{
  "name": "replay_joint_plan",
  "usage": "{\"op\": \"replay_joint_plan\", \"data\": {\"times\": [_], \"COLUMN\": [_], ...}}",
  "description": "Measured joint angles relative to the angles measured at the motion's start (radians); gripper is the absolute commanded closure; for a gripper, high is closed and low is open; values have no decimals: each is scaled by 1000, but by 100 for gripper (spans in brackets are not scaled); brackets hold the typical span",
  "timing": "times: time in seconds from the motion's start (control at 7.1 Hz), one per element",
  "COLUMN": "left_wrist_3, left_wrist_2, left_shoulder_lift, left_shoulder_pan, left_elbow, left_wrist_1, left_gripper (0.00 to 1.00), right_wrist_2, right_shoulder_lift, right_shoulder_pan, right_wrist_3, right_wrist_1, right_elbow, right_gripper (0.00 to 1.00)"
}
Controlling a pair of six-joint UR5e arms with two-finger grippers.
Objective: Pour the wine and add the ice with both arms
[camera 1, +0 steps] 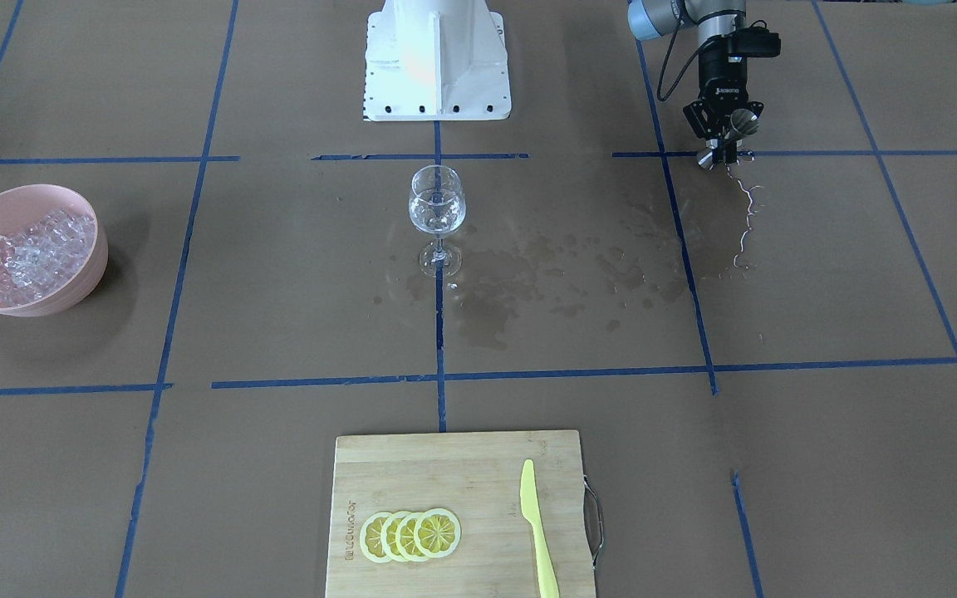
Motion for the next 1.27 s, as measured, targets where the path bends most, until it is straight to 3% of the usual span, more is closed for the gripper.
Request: {"op": "replay_joint_plan", "data": {"times": [0.14,0.28,0.56,1.27], "left_wrist_3": [4,15,33,135], "left_wrist_2": [0,1,2,5], "left_shoulder_lift": [-5,-8,-10,-5], "left_shoulder_pan": [0,0,1,27], "left_elbow": [6,5,-14,-172], "left_wrist_1": [1,3,8,121], "left_gripper": [16,1,0,0], "right_wrist_2": [0,0,0,0], "right_shoulder_lift": [0,-1,-1,-2], "right_shoulder_pan": [0,0,0,0], "right_wrist_3": [1,3,5,9], "right_wrist_1": [0,1,1,0], "right_elbow": [1,1,2,1], "right_gripper": [0,0,0,0]}}
